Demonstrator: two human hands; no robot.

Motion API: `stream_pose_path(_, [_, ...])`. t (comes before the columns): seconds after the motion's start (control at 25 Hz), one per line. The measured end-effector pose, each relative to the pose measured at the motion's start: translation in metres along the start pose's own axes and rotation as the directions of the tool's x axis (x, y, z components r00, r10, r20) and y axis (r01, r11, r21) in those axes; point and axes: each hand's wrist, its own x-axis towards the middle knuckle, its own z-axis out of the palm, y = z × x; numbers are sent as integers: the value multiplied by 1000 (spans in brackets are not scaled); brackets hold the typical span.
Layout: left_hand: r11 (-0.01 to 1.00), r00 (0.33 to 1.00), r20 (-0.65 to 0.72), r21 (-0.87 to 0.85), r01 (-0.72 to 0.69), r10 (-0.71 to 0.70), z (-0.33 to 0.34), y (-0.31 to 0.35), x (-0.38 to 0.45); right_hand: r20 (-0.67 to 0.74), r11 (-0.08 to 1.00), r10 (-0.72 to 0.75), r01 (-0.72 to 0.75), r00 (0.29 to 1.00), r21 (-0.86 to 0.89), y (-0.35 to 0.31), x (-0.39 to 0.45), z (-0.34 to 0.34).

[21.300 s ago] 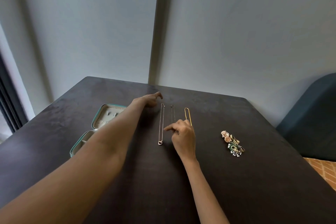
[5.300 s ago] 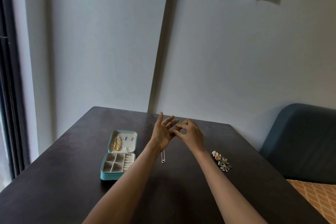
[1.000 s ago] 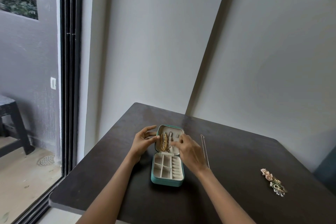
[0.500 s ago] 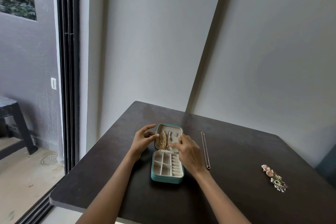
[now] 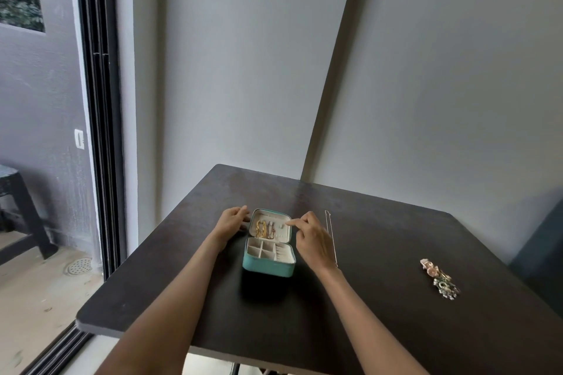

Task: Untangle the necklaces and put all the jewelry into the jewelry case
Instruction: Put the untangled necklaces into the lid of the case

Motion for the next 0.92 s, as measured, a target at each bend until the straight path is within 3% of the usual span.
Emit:
stream_pose_path(0.12, [998, 998, 20, 29, 52, -53, 1, 18, 0, 77, 1000, 0, 0, 997, 10, 0, 2, -2])
stream_pose_path(0.28, [986, 992, -62, 129, -103, 111, 16, 48, 12, 26, 984, 167, -168, 986, 51, 22, 17, -4])
stream_pose_path(0.48, [970, 976, 150, 159, -184, 161, 85, 80, 28, -51, 859, 496, -481, 867, 177, 76, 35, -14])
stream_pose_path(0.6, [974, 963, 231, 148, -174, 137, 133, 86, 40, 63, 779, 609, -612, 790, 140, 110, 49, -12])
stream_pose_path(0.76, [982, 956, 282, 143, -125, 81, 171, 92, 67, 229, 794, 588, -607, 775, 15, 128, 74, 6])
stream_pose_path(0.92, [980, 956, 289, 171, -99, 47, 183, 91, 84, 168, 825, 561, -530, 811, -199, 125, 90, 17])
